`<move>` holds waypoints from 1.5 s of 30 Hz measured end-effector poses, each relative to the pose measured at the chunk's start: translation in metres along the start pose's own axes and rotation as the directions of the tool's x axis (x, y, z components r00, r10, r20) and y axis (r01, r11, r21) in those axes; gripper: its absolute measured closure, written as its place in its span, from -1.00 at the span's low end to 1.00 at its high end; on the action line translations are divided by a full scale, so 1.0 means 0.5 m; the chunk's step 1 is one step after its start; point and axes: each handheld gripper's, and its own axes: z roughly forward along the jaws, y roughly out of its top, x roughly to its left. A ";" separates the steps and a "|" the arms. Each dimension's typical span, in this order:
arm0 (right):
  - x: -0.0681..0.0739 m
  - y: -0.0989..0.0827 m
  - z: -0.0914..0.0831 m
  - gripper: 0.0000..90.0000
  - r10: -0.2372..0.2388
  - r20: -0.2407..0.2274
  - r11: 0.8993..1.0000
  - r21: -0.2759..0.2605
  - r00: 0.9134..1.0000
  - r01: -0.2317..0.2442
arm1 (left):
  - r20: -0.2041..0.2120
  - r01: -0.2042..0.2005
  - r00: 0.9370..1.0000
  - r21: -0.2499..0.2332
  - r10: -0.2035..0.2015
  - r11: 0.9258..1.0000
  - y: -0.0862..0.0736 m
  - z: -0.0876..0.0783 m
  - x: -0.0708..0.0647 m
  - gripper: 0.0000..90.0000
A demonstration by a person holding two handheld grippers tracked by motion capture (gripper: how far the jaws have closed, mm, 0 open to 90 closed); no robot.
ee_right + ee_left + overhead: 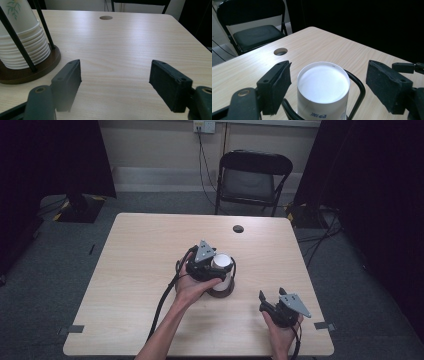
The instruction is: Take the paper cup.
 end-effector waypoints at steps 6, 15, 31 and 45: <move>0.000 0.000 0.000 -0.44 0.003 -0.001 1.000 -0.001 1.000 -0.003 | 0.008 0.007 1.000 0.032 -0.007 0.999 -0.006 0.014 0.001 -0.54; -0.001 0.000 -0.001 -0.44 0.007 -0.004 1.000 -0.003 1.000 -0.007 | -0.014 0.004 1.000 0.075 -0.002 0.997 -0.017 0.030 0.005 -0.44; -0.001 0.000 -0.001 -0.44 0.010 -0.003 1.000 -0.005 1.000 -0.010 | -0.017 -0.025 1.000 0.103 0.027 0.994 -0.020 0.040 0.004 -0.26; -0.001 -0.001 -0.001 -0.44 0.012 -0.003 1.000 -0.005 1.000 -0.012 | -0.009 -0.002 1.000 0.067 0.002 0.998 -0.013 0.034 0.006 -0.25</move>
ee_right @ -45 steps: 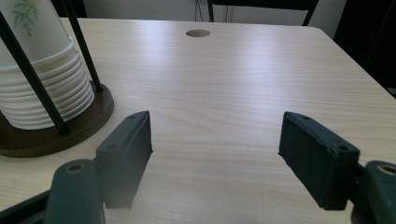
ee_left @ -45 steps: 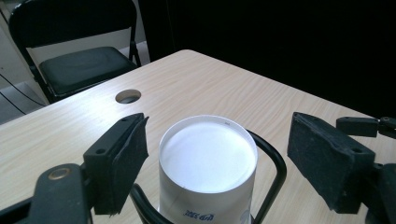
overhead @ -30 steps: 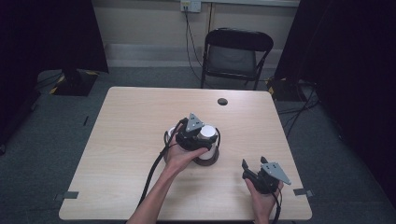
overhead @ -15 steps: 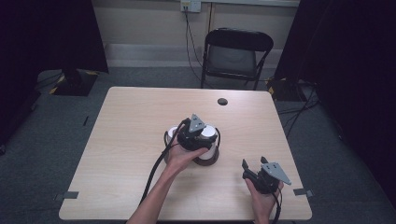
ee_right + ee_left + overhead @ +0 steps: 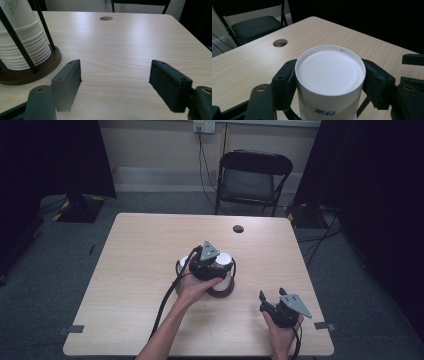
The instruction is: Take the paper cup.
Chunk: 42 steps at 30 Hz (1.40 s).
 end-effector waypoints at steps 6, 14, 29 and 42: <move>0.000 0.000 0.000 -0.44 -0.001 0.000 1.000 0.001 1.000 0.001 | 0.005 0.011 1.000 -0.022 -0.011 1.000 0.003 -0.005 0.002 -0.24; 0.000 0.000 0.000 -0.44 0.002 0.002 1.000 0.000 1.000 -0.002 | 0.013 0.018 1.000 -0.053 -0.017 0.998 0.010 -0.017 0.003 -0.23; 0.000 0.000 0.000 -0.43 0.003 0.003 1.000 -0.002 1.000 -0.003 | 0.003 0.008 1.000 -0.107 -0.007 0.994 0.032 -0.038 -0.005 -0.22; 0.000 0.000 0.000 -0.43 0.002 0.003 1.000 -0.001 1.000 -0.002 | 0.000 0.013 1.000 -0.138 -0.013 0.990 0.045 -0.054 0.000 -0.21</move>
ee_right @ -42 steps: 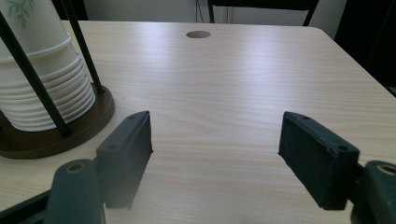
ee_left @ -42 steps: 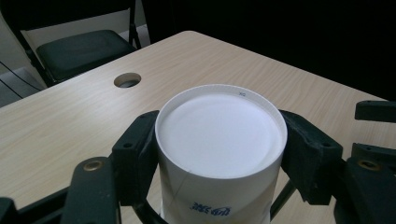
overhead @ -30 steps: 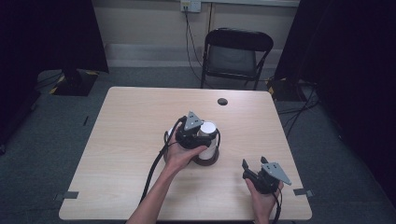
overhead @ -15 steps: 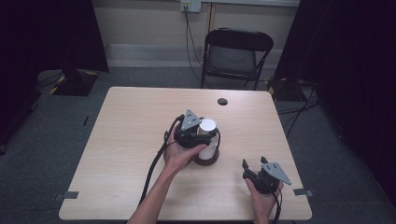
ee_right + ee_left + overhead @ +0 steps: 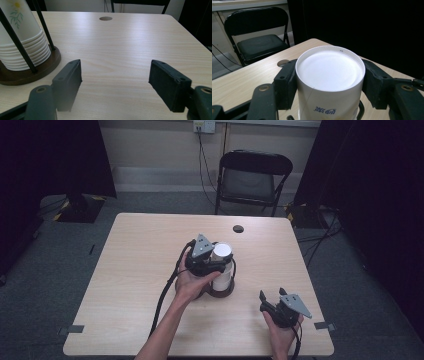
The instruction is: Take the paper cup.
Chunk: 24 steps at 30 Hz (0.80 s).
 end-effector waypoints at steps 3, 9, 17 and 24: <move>0.000 0.000 0.000 -0.43 -0.001 0.000 1.000 0.000 1.000 0.001 | -0.001 0.000 1.000 -0.003 0.000 1.000 0.000 0.001 0.000 -0.21; 0.000 0.000 0.000 -0.43 0.003 -0.001 1.000 0.000 1.000 -0.003 | 0.003 0.006 1.000 -0.005 -0.006 1.000 0.000 0.001 0.002 -0.21; 0.000 0.000 0.000 -0.43 0.001 0.000 1.000 0.001 1.000 -0.001 | -0.007 0.012 1.000 -0.046 -0.012 0.999 0.009 -0.008 0.000 -0.20; 0.000 0.000 0.000 -0.43 -0.001 0.000 1.000 0.001 1.000 0.001 | 0.011 0.022 1.000 -0.058 -0.021 0.998 0.012 -0.014 -0.001 -0.20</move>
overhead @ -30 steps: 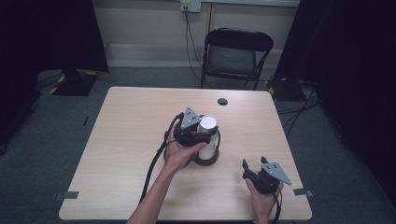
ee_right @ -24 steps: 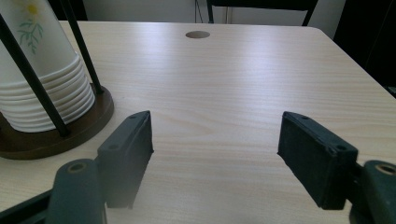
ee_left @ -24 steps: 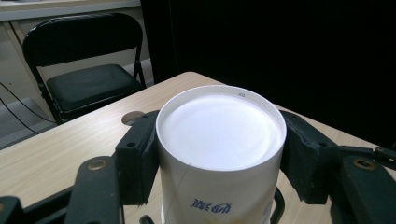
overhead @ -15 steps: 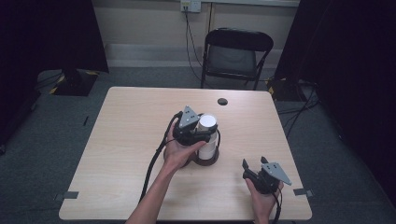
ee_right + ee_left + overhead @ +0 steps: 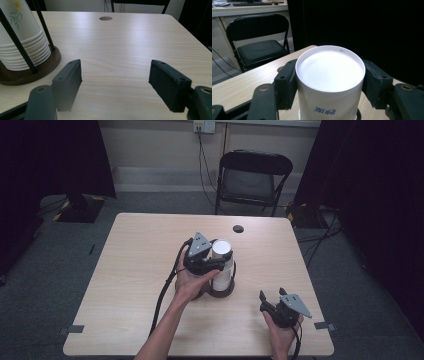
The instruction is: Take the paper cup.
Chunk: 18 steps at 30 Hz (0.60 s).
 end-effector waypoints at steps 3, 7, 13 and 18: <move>0.000 0.000 0.000 -0.43 0.002 -0.001 1.000 -0.001 1.000 -0.002 | 0.010 0.004 1.000 0.001 -0.004 1.000 0.003 -0.005 0.000 -0.21; 0.000 0.000 0.000 -0.43 0.001 0.001 1.000 -0.002 1.000 -0.001 | 0.025 0.036 0.999 -0.022 -0.035 0.999 0.003 -0.017 0.006 -0.21; 0.000 0.000 0.000 -0.43 0.000 0.000 1.000 -0.001 1.000 0.000 | 0.034 0.037 0.999 -0.041 -0.036 0.998 0.007 -0.037 -0.002 -0.22; 0.000 0.000 0.000 -0.43 0.000 0.000 1.000 -0.001 1.000 0.000 | 0.048 0.061 0.997 -0.057 -0.058 0.997 0.012 -0.053 -0.005 -0.22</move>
